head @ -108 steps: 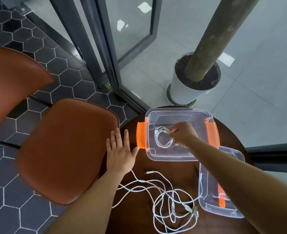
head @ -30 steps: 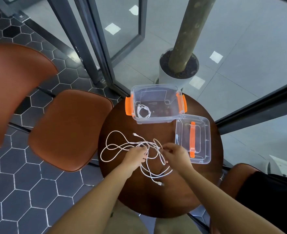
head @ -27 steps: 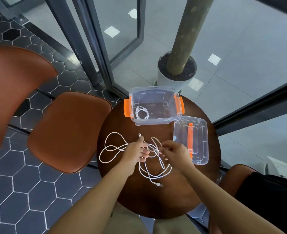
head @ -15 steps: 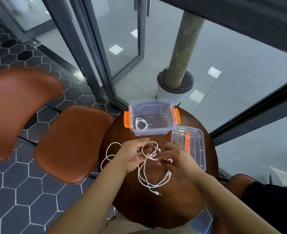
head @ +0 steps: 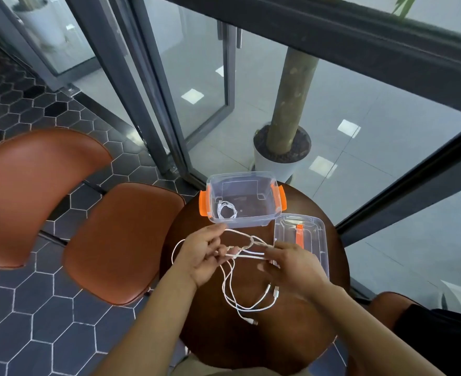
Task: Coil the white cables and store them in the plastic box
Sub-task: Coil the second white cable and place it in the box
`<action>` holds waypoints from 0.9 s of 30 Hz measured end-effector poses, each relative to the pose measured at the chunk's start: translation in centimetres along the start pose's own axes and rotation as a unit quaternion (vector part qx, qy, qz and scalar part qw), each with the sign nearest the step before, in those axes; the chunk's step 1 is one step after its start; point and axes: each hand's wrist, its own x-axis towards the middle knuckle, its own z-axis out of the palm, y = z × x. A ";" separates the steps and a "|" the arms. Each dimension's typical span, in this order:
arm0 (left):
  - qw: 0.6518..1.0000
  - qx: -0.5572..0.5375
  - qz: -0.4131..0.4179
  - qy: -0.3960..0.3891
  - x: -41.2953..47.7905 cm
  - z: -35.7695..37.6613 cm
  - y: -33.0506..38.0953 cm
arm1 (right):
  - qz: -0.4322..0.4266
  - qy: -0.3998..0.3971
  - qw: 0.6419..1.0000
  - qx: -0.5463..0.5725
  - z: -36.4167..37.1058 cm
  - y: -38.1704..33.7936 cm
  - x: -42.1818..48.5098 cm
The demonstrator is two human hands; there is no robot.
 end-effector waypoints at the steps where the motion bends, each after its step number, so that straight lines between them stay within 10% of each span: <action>1: 1.000 -0.015 0.012 -0.008 -0.2 0.1 0.0 | 0.017 0.003 1.000 0.003 0.2 0.3 0.3; 9: 0.995 0.008 0.098 0.003 -1.6 -1.1 0.3 | 0.130 0.025 0.991 0.009 1.2 2.5 0.8; 17: 0.975 -0.202 0.090 0.007 -2.1 -2.5 1.3 | 0.190 -0.050 0.979 0.058 2.0 2.5 0.1; 27: 0.993 0.054 0.101 0.015 -1.9 -2.0 2.2 | 0.170 -0.130 0.967 0.137 0.1 1.6 1.1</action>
